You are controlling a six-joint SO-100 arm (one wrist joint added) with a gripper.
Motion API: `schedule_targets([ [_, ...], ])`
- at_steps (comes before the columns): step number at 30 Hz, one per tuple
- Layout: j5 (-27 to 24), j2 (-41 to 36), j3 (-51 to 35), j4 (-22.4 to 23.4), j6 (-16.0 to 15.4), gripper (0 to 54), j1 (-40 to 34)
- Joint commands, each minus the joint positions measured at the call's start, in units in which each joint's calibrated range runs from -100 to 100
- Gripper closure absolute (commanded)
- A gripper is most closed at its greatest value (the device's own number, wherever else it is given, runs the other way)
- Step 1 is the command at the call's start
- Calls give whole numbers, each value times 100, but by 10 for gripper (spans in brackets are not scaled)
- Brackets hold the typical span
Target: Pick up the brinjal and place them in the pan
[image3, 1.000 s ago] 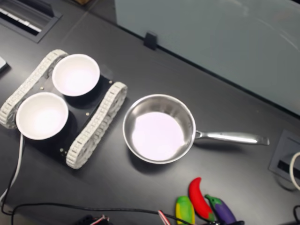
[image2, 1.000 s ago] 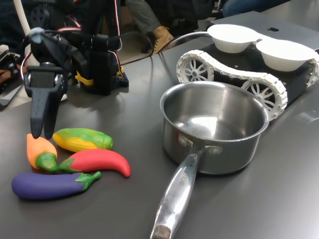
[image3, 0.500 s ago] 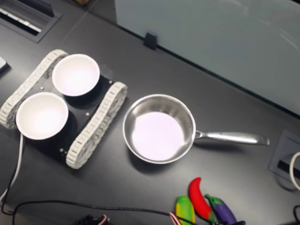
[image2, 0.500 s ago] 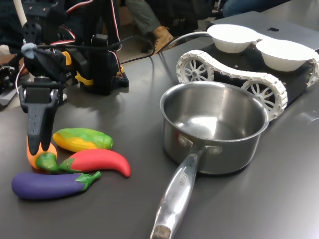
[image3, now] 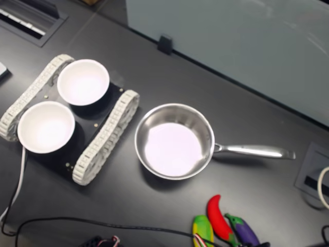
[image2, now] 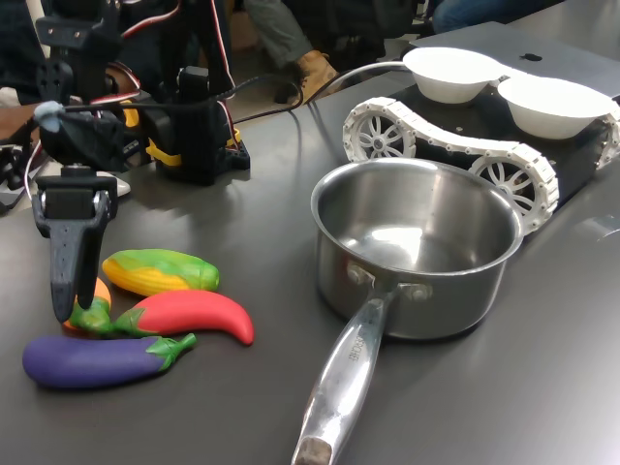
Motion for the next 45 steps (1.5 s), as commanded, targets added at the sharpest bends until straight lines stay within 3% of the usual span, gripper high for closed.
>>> schedule_targets([
  [1,49,-55,-637,-251,-68,177,-4],
  [30,98,721,-1246,-191,-52,176,110],
  [45,49,1336,-1746,116,-52,183,-108],
])
